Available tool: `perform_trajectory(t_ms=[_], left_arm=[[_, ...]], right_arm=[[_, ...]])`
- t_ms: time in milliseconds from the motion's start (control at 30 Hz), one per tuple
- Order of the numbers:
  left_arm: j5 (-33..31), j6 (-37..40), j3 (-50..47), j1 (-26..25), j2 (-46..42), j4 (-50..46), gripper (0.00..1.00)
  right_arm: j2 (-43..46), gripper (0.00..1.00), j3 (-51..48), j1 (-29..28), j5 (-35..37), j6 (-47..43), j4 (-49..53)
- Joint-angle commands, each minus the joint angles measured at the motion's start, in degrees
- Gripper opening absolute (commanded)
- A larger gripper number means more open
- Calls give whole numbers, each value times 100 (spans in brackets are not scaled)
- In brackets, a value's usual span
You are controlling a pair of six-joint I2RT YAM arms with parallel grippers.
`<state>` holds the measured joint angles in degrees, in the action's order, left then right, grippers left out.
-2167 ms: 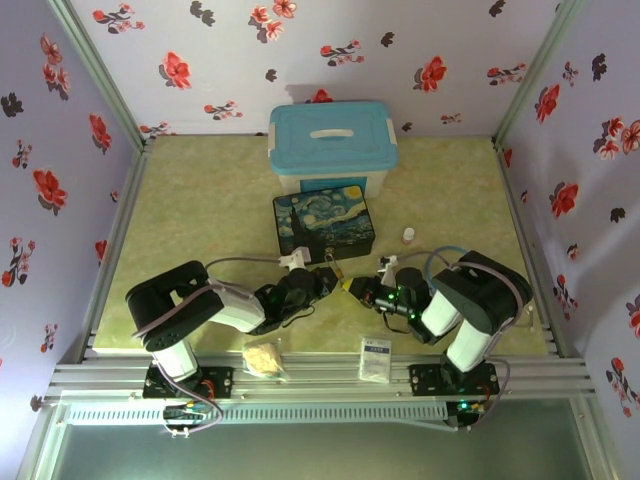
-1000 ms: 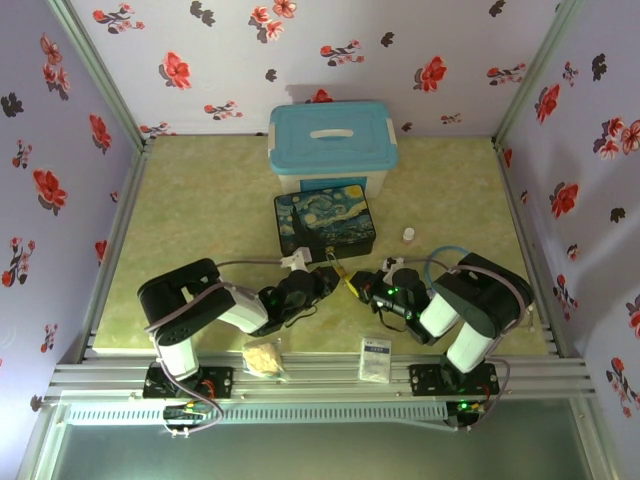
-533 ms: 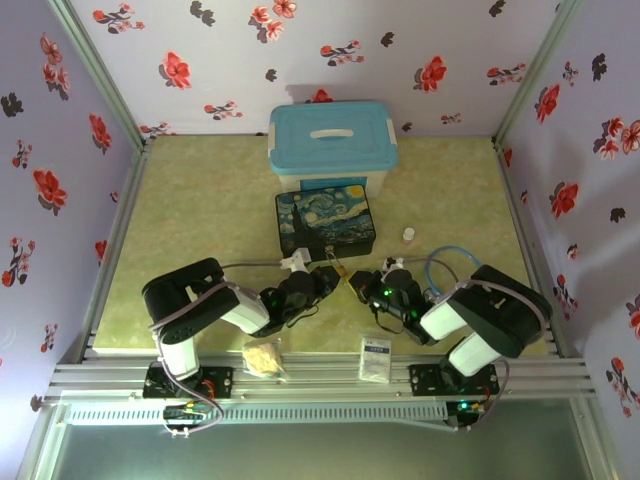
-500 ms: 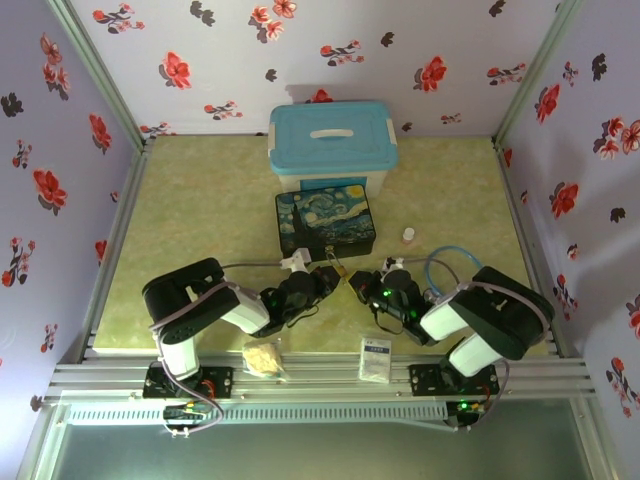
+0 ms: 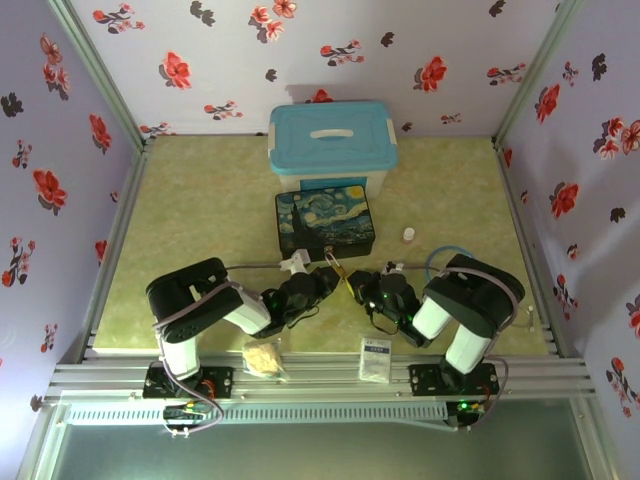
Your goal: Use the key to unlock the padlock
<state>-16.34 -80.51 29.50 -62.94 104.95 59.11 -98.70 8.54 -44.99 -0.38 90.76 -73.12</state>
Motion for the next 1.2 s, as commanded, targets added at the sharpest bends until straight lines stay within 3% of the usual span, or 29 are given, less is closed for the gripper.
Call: perform_trajectory(t_ms=[0,233,367,500,767,900,1033,1167], left_arm=[[748,-93,42,-404,-38,512,0],[465,122,-17,-390,-379,-230,0],[359,299,-23,-335,-700,-828,0],[367,254,-116,-263,-692,-786,0],[403,184,-122,-249,-641,-693,0],[403,183,-94,-253,-643,-717,0],[404,160,-84,-253,-633,-717,0],[403,122,-103,-251,-675,-699,0]], right_arm=[[-79,19,240,8,-30,-103,-134],[843,24,248,9,-5,-1179,2157],[2142,33,734,-18,421,-2608,4990],[3039,38,1123,-11,854,-3935,6644],[3131,38,1579,-95,445,-6468,7438],[3237,38,1585,-243,178,-6822,7333],[3381,43,1383,-361,-13,-6888,6933],[3208,46,1440,-560,240,-6975,6913]])
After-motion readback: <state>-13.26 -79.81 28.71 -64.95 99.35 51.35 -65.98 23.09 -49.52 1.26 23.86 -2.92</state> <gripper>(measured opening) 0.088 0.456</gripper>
